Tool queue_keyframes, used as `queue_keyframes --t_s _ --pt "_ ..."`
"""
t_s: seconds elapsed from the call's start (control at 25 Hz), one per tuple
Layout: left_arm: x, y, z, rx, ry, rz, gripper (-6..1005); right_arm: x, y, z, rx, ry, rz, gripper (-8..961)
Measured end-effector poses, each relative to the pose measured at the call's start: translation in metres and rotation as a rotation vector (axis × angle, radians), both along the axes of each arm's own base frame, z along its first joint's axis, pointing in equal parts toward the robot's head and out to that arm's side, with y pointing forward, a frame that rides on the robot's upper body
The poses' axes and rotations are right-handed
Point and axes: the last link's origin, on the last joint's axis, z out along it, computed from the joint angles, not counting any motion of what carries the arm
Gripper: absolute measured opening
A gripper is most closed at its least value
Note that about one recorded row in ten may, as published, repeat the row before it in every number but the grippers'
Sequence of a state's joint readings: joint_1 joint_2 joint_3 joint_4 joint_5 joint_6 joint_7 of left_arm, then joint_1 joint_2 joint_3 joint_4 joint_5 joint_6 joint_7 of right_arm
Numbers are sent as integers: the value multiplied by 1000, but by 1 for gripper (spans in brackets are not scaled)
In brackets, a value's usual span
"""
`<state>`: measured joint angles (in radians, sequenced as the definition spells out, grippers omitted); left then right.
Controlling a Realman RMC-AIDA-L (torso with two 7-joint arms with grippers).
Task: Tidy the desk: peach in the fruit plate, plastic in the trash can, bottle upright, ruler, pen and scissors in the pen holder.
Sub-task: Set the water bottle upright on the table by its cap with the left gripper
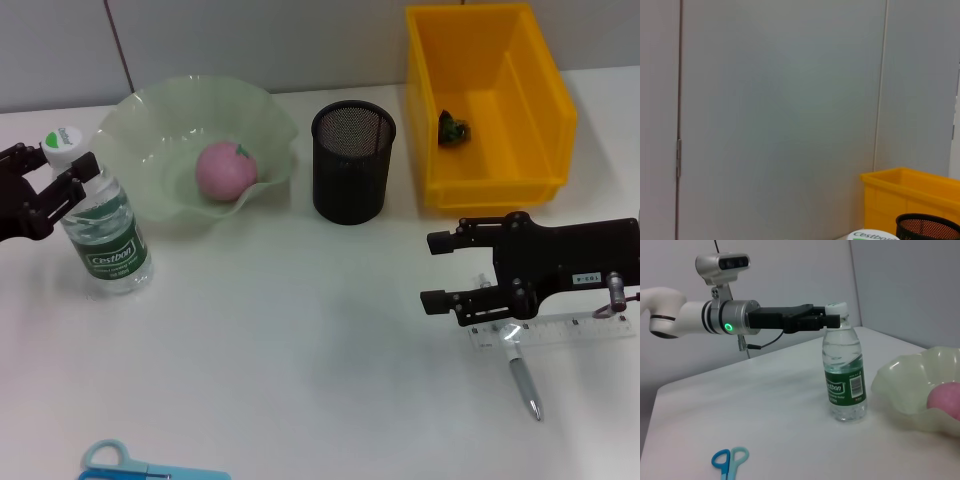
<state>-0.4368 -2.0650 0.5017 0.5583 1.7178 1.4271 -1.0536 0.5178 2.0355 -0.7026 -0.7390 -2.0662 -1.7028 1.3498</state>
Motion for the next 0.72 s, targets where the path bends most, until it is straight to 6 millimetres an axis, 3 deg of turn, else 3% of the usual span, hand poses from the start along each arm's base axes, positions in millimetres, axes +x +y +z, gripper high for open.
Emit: queue_keyframes --t_s 0.72 --pt "-5 -3 -1 17 -4 17 493 -2 1 -1 -3 4 0 801"
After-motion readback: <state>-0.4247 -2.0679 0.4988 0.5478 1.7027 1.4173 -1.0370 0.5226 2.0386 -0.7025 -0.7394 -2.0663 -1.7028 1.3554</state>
